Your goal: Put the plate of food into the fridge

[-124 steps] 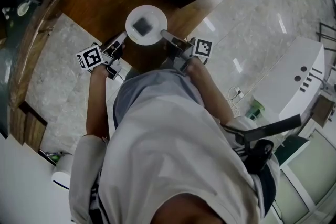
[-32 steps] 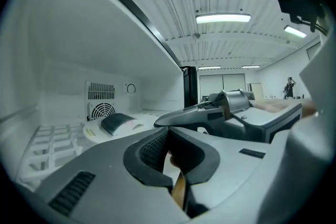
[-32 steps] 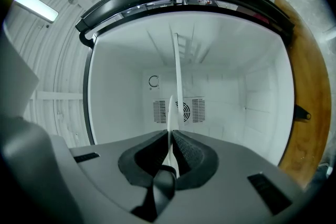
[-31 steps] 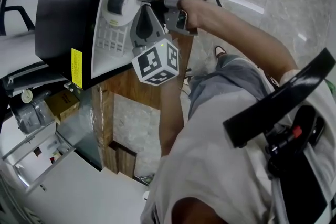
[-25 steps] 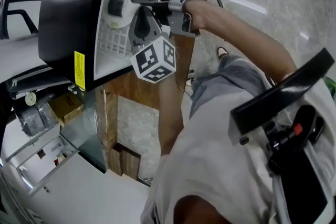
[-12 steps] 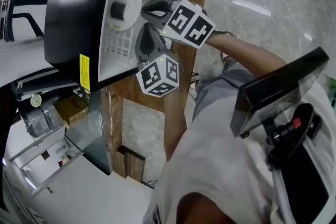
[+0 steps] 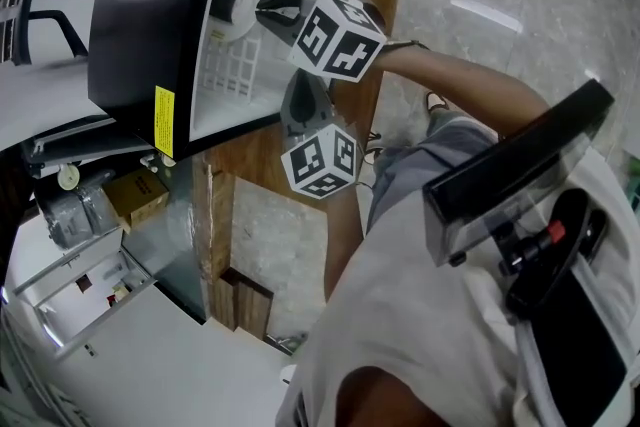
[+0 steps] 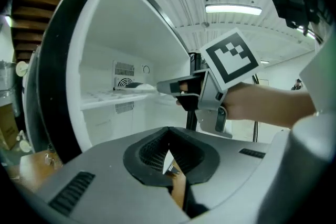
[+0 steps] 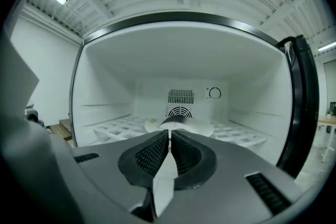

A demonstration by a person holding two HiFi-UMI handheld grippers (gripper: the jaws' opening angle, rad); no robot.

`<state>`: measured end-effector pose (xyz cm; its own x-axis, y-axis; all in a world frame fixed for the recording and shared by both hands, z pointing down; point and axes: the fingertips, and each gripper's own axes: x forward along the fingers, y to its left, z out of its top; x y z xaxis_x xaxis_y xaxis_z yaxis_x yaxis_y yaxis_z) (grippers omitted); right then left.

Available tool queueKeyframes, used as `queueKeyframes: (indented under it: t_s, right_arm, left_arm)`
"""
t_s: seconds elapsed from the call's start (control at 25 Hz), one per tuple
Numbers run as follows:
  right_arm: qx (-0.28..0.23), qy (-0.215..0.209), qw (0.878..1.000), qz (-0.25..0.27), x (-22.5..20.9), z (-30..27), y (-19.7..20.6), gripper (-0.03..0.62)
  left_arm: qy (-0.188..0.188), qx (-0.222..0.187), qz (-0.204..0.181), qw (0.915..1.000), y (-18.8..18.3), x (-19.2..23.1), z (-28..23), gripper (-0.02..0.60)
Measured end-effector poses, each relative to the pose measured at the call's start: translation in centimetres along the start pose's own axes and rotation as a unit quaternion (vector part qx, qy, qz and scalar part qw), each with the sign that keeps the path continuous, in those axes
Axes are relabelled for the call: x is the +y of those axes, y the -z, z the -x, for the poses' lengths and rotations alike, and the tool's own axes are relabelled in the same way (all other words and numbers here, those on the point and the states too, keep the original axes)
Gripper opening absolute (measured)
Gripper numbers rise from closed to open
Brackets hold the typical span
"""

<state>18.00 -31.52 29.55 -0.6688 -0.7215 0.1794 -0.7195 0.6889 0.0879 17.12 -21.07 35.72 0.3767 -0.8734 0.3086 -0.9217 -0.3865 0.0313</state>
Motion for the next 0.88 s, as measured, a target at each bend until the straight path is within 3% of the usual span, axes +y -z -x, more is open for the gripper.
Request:
queueKeyframes:
  t_s: [0.24, 0.48, 0.88]
  right_arm:
    - [-0.015, 0.016, 0.999, -0.036, -1.6, 0.4, 0.5, 0.031]
    - [-0.044, 0.008, 0.998, -0.049, -0.4, 2.9, -0.4, 0.020]
    - [-0.064, -0.008, 0.997, -0.052, 3.7, 6.8, -1.3, 0.018]
  left_arm:
    - [0.005, 0.023, 0.020, 0.9995, 2.8, -0.3, 0.5, 0.018]
    - [0.012, 0.021, 0.035, 0.9991, 3.1, -1.2, 0.7, 0.018]
    - [-0.009, -0.054, 0.058, 0.9969, -1.0, -1.4, 2.2, 0.018]
